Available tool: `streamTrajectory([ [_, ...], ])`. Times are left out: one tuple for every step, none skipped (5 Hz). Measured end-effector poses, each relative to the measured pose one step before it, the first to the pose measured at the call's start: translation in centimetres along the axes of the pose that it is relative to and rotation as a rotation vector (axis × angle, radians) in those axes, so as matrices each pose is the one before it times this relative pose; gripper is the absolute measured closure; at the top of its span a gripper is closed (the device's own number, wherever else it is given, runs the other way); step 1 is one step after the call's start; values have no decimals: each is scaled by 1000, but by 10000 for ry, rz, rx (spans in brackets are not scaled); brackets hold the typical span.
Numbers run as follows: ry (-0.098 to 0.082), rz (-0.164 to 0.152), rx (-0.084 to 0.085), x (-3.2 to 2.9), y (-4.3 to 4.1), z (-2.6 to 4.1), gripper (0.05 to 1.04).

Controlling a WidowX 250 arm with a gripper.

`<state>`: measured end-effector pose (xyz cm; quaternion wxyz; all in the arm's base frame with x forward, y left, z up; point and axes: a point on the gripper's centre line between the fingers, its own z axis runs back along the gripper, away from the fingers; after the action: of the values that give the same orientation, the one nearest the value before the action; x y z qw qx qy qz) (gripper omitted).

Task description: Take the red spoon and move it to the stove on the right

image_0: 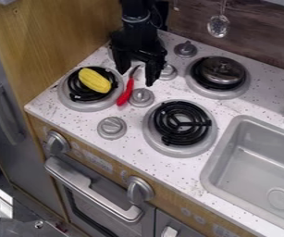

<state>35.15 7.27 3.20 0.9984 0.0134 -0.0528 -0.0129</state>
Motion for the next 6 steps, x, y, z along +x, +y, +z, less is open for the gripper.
streamTrajectory([
  [431,24,-111,-694,-130,-1411,86],
  [388,506,38,-649,1290,-1583,86],
  [104,651,-57,266,2047,-1345,86],
  [165,161,-116,770,475,-1543,86],
  [423,-87,-75,533,127,-1837,86],
  [129,-135,17,725,-264,-539,85],
])
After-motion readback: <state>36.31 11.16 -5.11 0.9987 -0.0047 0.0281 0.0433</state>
